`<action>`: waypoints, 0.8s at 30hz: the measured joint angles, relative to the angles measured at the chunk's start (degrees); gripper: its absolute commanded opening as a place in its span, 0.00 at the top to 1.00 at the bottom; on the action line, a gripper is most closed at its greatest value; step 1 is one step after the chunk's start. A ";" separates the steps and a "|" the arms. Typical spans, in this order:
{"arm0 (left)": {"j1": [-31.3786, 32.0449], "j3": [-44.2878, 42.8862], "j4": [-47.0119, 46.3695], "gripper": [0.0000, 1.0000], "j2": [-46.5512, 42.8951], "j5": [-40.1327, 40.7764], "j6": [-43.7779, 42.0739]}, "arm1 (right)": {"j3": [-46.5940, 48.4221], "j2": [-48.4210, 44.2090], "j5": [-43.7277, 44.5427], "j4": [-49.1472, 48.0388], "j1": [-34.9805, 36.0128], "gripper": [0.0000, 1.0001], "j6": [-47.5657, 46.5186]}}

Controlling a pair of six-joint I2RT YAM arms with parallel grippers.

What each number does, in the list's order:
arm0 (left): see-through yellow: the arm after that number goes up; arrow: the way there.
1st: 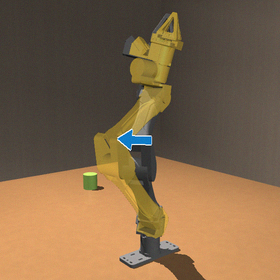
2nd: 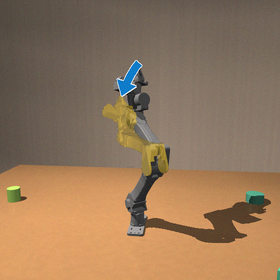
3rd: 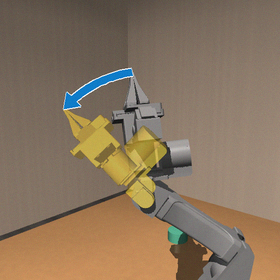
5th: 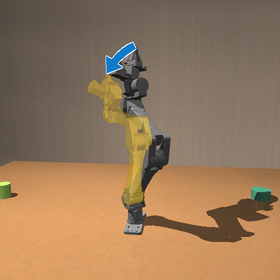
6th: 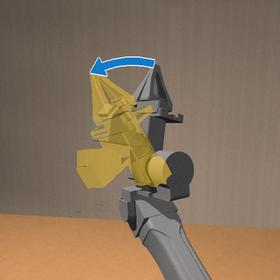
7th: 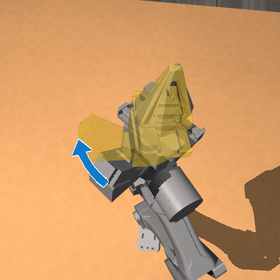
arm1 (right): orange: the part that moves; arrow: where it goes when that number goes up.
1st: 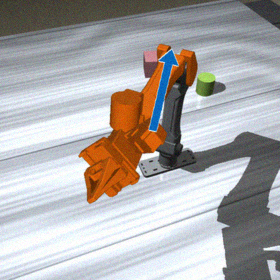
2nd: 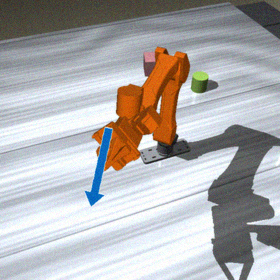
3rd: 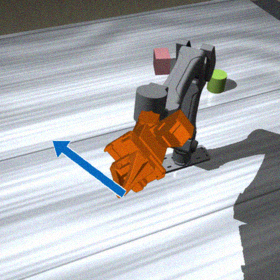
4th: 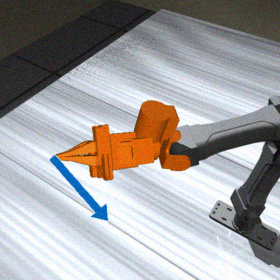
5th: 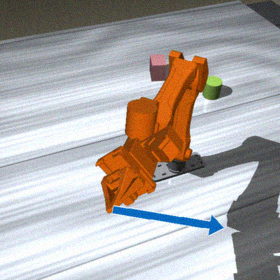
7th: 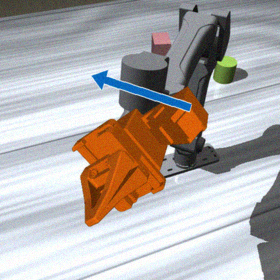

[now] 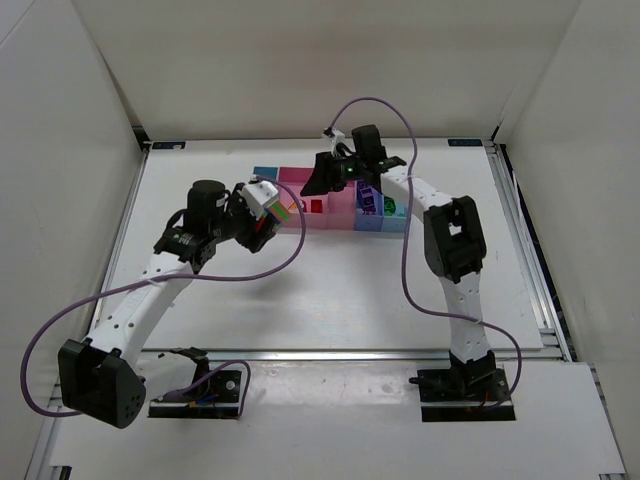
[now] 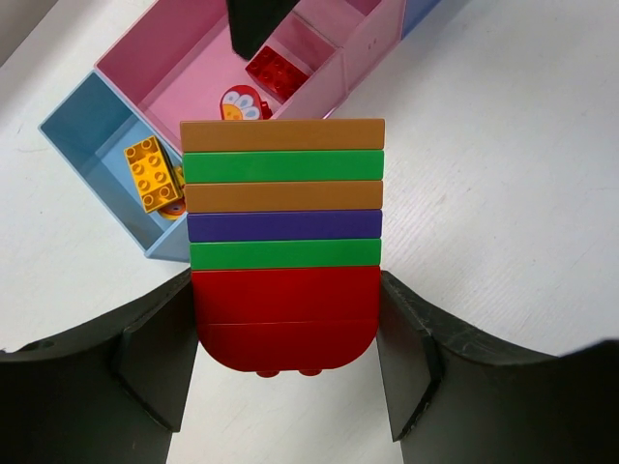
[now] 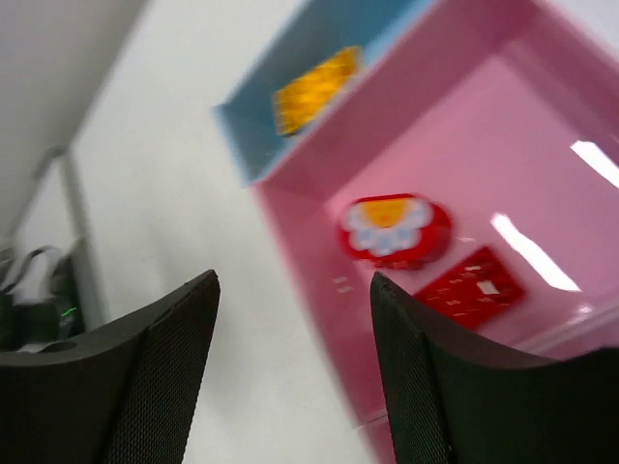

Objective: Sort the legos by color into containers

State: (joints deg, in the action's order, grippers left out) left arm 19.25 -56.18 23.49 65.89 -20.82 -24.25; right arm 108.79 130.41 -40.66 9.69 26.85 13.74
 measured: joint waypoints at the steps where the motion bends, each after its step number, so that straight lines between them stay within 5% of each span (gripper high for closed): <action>1: 0.07 0.13 -0.17 0.69 0.00 -0.07 -0.20 | -1.38 -1.18 -3.39 -1.29 -0.37 0.32 1.38; 13: 2.82 4.50 -3.43 0.70 -0.07 -0.83 -3.43 | -14.34 -16.17 -33.94 -23.45 -6.51 0.34 24.22; 24: 5.84 4.48 -7.61 0.69 0.70 -0.76 -6.08 | -8.61 -14.64 -42.91 3.04 0.39 0.35 4.81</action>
State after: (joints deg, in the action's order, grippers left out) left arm 25.08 -51.70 15.88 66.59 -21.58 -30.33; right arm 100.18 115.77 -83.57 12.73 27.24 18.55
